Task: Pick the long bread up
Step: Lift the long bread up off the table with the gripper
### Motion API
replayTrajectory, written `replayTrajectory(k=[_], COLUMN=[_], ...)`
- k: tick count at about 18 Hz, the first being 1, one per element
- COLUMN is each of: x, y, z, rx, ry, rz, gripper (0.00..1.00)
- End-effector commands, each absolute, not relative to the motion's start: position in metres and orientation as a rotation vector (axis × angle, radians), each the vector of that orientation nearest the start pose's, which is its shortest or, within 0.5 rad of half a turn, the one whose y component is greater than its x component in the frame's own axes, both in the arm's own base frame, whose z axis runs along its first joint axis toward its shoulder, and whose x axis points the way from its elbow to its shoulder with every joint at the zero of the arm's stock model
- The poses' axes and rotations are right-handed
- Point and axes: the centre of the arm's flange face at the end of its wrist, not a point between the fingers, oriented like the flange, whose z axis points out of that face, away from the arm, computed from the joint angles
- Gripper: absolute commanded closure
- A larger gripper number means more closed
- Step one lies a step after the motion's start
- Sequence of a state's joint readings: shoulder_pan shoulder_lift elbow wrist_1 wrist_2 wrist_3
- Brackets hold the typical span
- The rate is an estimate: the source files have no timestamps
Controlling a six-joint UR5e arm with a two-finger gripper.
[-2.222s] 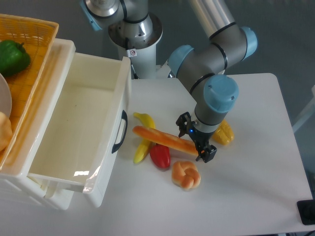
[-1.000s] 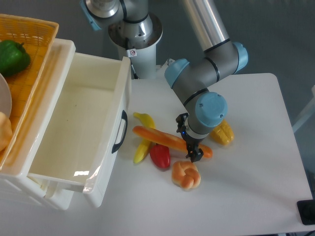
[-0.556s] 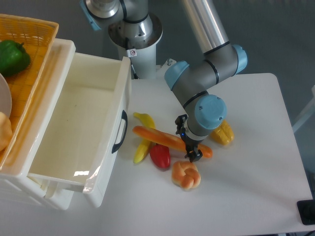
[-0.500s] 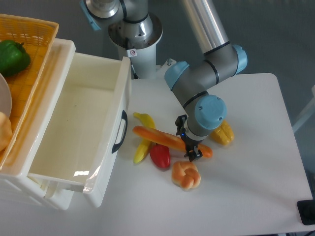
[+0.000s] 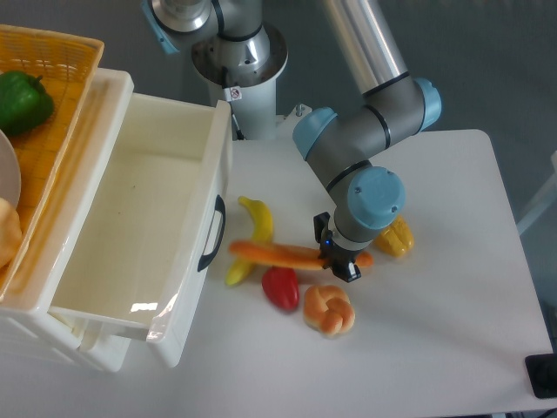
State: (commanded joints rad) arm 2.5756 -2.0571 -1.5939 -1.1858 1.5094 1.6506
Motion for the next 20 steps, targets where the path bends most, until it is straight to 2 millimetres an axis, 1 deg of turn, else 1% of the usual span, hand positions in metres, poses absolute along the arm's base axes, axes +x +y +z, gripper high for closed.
replayTrajectory(k=[4,7,9,10,12,14,16,17,18,19,20], x=[-0.459,-0.457,-0.455,-0.459,-0.458,-0.463,-0.468,-0.474,-0.478,-0.479,-0.479], y=[0.456,0.452,0.447,0.443,0.439,0.428,0.415,0.407,0.398,0.394,0.389], z=[0.255,0.27,0.285,0.294,0.312,0.331,0.347,0.355,0.36,0.365,0.37], rx=[-2.951,-2.95,-2.934,-2.924,-2.917,-2.932,-2.964,-2.976,-2.986,-2.99,-3.004], ry=[0.968,0.963,0.943,0.921,0.901,0.851,0.737,0.686,0.648,0.635,0.58], rz=[-0.215,-0.225,-0.224,-0.221,-0.252,-0.273,-0.252,-0.233,-0.223,-0.211,-0.2], gripper=[1.0,1.0,1.0,1.0,1.0,1.0,1.0,1.0,1.0,1.0,1.0])
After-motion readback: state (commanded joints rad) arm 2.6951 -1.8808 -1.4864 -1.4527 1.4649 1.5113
